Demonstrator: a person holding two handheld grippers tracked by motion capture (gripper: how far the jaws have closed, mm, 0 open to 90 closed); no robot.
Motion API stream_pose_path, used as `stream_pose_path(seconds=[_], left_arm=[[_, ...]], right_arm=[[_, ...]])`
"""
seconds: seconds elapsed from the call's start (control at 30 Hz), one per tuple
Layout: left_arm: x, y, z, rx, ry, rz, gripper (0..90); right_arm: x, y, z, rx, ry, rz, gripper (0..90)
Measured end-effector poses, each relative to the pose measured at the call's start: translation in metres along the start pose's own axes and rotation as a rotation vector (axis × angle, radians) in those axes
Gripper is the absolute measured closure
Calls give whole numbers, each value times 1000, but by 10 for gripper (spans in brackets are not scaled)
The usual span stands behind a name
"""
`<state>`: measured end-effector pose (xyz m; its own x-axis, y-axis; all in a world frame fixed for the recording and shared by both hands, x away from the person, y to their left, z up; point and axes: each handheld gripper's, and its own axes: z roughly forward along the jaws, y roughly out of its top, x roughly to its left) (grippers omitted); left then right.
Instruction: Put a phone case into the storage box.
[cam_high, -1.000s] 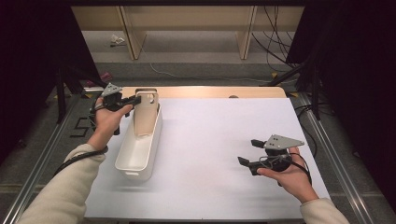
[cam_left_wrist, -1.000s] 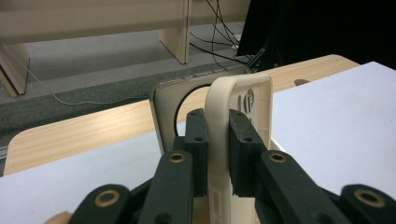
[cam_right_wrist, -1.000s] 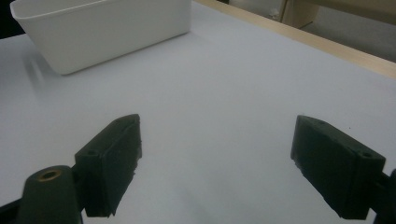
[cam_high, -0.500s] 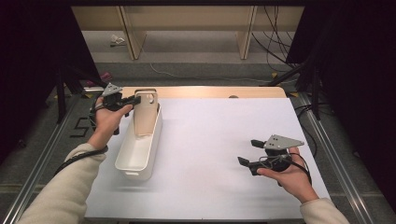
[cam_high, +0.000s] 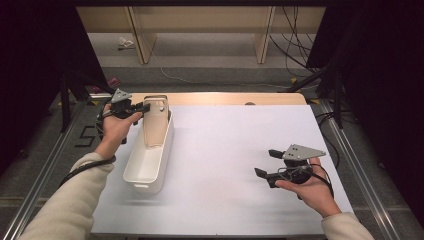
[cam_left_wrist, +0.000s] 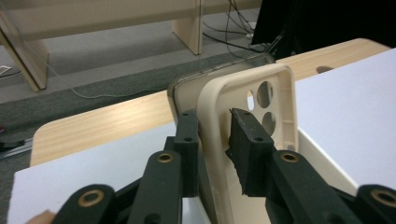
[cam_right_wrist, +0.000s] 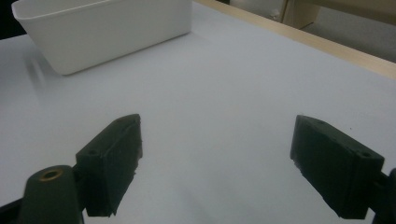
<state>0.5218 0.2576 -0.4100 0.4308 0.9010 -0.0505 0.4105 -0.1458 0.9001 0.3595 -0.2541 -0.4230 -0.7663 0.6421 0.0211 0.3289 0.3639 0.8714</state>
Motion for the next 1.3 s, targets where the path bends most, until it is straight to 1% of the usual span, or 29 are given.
stream_pose_path(seconds=[0.3, 0.4, 0.63, 0.77, 0.9, 0.97, 1.07, 1.1, 1.13, 1.27, 1.3], left_arm=[[0, 1, 1, 13, 27, 48, 657], [0, 2, 0, 12, 33, 49, 630], [-1, 3, -4, 9, 38, 61, 603], [-3, 5, -8, 9, 40, 63, 555], [-6, 8, -14, 2, 32, 58, 510], [-8, 9, -18, 3, 25, 46, 481], [-11, 10, -23, 21, -6, 13, 431], [-12, 10, -25, 31, -8, 6, 410], [-13, 10, -27, 35, -10, 10, 382], [-17, 8, -35, 32, -21, 2, 311], [-18, 8, -36, 26, -28, -15, 290]], right_arm=[[0, 0, 0, -2, 3, 1, 176], [0, 0, 0, -2, 4, 1, 176], [0, 0, 0, -1, 4, 1, 176], [0, 0, 0, -1, 2, 2, 175], [1, 0, 0, 1, 2, -1, 175], [1, 0, 0, 1, 2, 0, 175], [1, 0, 0, 2, 2, -1, 174], [1, 0, 0, 2, 1, -1, 175], [1, 0, 0, 2, 1, 0, 175], [1, 0, 0, 2, 1, 0, 175], [1, 0, 0, 1, 1, 0, 175]])
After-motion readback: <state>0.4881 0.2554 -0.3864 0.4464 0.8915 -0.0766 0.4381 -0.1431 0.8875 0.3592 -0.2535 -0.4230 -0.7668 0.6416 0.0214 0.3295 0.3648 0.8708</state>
